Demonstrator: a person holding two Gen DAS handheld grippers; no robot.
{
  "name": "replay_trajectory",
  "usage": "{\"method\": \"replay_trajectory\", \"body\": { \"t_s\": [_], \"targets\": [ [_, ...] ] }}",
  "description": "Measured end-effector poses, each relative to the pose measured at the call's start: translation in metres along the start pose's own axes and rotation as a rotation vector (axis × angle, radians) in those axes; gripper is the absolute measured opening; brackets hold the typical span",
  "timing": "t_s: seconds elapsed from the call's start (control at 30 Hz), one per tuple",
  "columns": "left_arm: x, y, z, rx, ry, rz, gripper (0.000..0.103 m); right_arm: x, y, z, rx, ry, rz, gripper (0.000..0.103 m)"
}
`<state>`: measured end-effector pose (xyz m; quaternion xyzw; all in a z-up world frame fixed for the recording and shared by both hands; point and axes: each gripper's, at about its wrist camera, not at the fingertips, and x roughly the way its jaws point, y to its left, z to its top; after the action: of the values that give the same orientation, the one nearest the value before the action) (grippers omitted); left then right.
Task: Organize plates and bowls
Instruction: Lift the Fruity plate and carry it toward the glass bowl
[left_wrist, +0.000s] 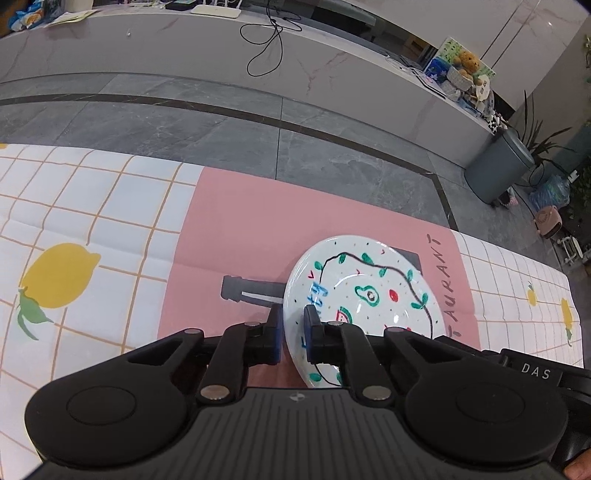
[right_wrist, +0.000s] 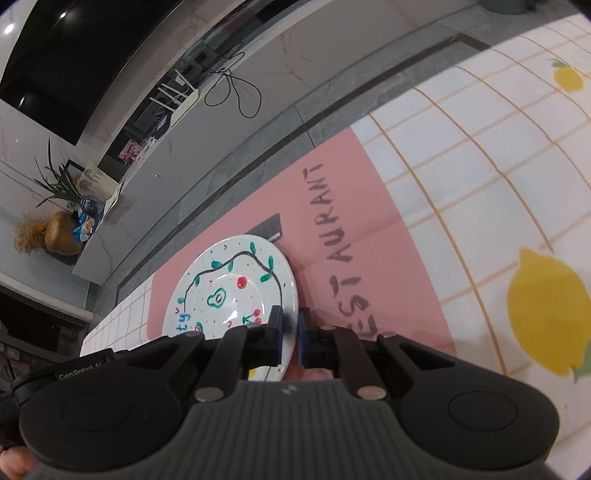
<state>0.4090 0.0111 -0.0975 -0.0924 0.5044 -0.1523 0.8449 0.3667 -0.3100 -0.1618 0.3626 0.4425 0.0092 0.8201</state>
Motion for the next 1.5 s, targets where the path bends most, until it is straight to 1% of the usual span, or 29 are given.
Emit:
{"method": "replay_trajectory", "body": {
  "t_s": [0.33, 0.47, 0.63, 0.7, 0.83, 1.0, 1.07, 1.17, 1.23, 1.33, 1.5],
  "targets": [
    [-0.033, -0.014, -0.011, 0.026, 0.019, 0.0, 0.012, -0.031, 0.0, -0.014, 0.057, 0.019, 0.015, 0.006],
    [-0.056, -0.022, -0.013, 0.039, 0.002, -0.014, 0.012, -0.05, 0.0, -0.02, 0.07, 0.014, 0.032, 0.007],
    [-0.088, -0.039, -0.023, 0.045, -0.024, -0.033, 0.012, -0.083, 0.001, -0.027, 0.082, -0.005, 0.063, 0.007],
    [-0.103, -0.047, -0.03, 0.047, -0.04, -0.041, 0.01, -0.101, 0.0, -0.031, 0.084, -0.017, 0.077, 0.007],
    [-0.132, -0.065, -0.047, 0.062, -0.077, -0.061, 0.01, -0.139, -0.004, -0.041, 0.092, -0.038, 0.104, 0.007],
    [-0.169, -0.089, -0.073, 0.065, -0.124, -0.102, 0.01, -0.19, -0.016, -0.054, 0.104, -0.078, 0.139, 0.007],
    [-0.184, -0.103, -0.087, 0.082, -0.15, -0.1, 0.01, -0.212, -0.022, -0.06, 0.102, -0.093, 0.155, 0.007],
    [-0.202, -0.117, -0.113, 0.079, -0.187, -0.105, 0.01, -0.242, -0.032, -0.07, 0.088, -0.113, 0.169, 0.007],
    [-0.209, -0.122, -0.132, 0.05, -0.2, -0.127, 0.01, -0.26, -0.04, -0.078, 0.072, -0.126, 0.175, 0.007],
    [-0.213, -0.126, -0.16, 0.014, -0.21, -0.135, 0.01, -0.282, -0.054, -0.092, 0.057, -0.126, 0.185, 0.006],
    [-0.209, -0.121, -0.204, -0.071, -0.206, -0.175, 0.01, -0.299, -0.079, -0.118, 0.035, -0.108, 0.172, 0.006]
  ]
}}
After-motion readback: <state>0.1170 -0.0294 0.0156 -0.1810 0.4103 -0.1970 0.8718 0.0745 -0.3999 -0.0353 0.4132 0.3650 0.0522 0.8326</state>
